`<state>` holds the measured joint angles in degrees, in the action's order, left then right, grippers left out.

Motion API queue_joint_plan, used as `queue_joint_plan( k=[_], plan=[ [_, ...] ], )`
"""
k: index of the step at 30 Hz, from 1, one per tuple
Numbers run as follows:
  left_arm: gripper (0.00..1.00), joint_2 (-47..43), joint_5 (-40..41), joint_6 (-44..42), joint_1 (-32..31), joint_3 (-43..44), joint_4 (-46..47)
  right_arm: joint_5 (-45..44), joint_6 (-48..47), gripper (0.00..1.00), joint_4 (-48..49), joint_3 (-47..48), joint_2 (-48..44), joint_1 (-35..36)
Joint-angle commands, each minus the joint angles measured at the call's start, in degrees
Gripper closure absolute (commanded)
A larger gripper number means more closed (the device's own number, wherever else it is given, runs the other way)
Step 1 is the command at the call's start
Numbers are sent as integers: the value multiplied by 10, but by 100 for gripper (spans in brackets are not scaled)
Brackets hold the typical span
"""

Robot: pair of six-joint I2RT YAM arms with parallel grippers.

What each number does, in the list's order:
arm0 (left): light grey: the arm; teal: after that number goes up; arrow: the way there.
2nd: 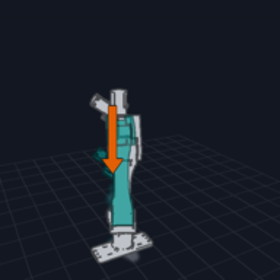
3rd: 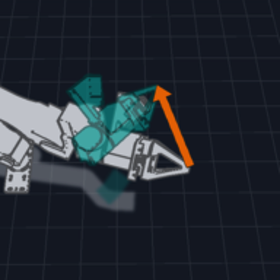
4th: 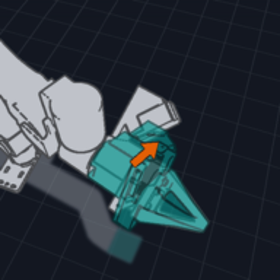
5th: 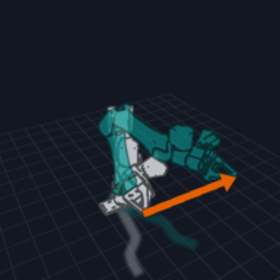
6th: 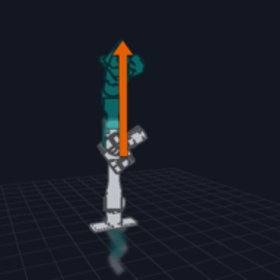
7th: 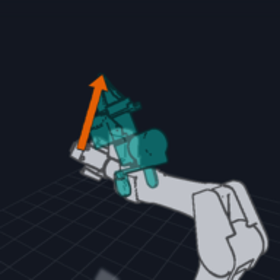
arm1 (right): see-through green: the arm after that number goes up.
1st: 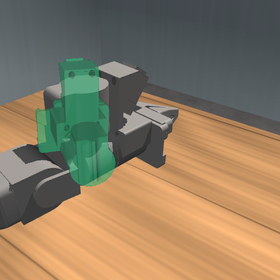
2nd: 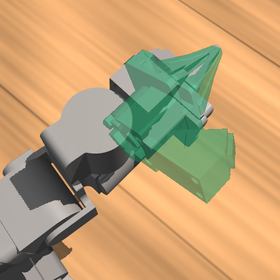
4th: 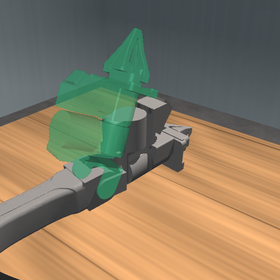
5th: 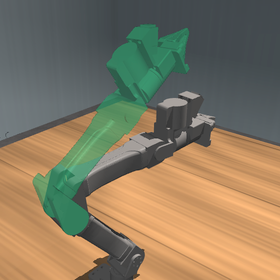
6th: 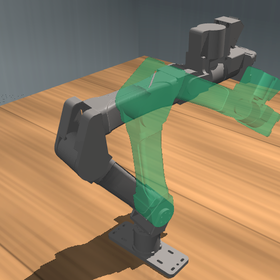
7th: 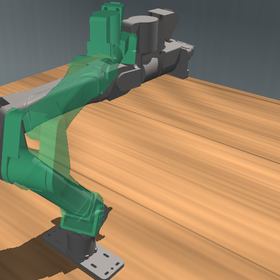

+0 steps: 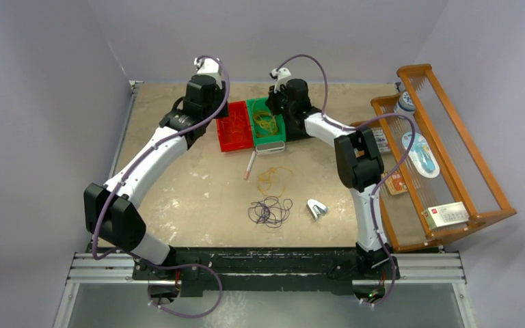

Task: Untangle the cables

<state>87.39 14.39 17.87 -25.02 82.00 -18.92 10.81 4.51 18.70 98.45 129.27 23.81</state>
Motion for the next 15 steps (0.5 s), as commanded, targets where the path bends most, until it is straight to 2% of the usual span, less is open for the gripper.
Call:
queue_joint_plan(
  k=[1, 5, 9, 15],
  plan=[
    [69, -13, 9, -11, 4, -8, 19, -11, -23, 93, 3, 27, -5, 14],
    [70, -14, 10, -13, 5, -10, 19, -12, -27, 70, 11, 14, -20, 16],
    [70, -16, 11, -13, 6, -13, 19, -18, -27, 58, 16, 0, -38, 16],
    [70, -16, 7, -13, 10, -14, 19, -17, -29, 46, 13, -14, -67, 16]
  ],
)
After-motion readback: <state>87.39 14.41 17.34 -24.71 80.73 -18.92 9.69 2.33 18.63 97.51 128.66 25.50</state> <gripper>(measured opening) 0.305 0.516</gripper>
